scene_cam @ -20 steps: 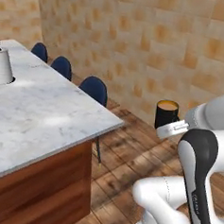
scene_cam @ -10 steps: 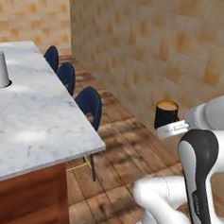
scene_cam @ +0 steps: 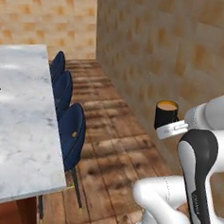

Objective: Pick the cup of tea, navigate to the dining table, and place it on the saucer.

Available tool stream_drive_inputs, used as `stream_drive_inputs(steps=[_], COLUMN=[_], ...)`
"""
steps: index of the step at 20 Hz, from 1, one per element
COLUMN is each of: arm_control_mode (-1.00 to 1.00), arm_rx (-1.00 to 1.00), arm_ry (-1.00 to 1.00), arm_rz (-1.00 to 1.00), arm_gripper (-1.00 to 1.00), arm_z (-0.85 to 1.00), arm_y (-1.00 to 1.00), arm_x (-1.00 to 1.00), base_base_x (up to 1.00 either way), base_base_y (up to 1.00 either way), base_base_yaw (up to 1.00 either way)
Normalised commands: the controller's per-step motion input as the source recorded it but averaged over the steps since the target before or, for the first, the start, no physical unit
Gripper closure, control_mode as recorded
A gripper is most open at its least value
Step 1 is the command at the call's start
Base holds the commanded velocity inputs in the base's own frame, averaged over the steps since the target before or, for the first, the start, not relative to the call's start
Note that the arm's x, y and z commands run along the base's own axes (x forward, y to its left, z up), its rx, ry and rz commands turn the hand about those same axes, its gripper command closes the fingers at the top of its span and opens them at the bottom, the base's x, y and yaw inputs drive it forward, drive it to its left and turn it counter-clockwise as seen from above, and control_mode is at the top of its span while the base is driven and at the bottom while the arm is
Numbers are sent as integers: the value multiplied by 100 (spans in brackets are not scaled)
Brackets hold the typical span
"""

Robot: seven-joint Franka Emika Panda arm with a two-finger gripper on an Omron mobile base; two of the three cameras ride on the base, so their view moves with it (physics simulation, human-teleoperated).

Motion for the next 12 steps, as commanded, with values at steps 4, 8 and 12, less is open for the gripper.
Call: stream_drive_inputs(steps=[4, 8, 12], arm_control_mode=[100, 100, 100], arm_rx=[0, 0, 0], arm_ry=[0, 0, 0], arm_rz=[0, 0, 0], arm_gripper=[100, 100, 100], arm_z=[0, 0, 0], arm_y=[0, 0, 0], arm_x=[0, 0, 0], base_base_x=[100, 100, 100], base_base_y=[-100, -100, -98], base_base_yaw=[41, 43, 49])
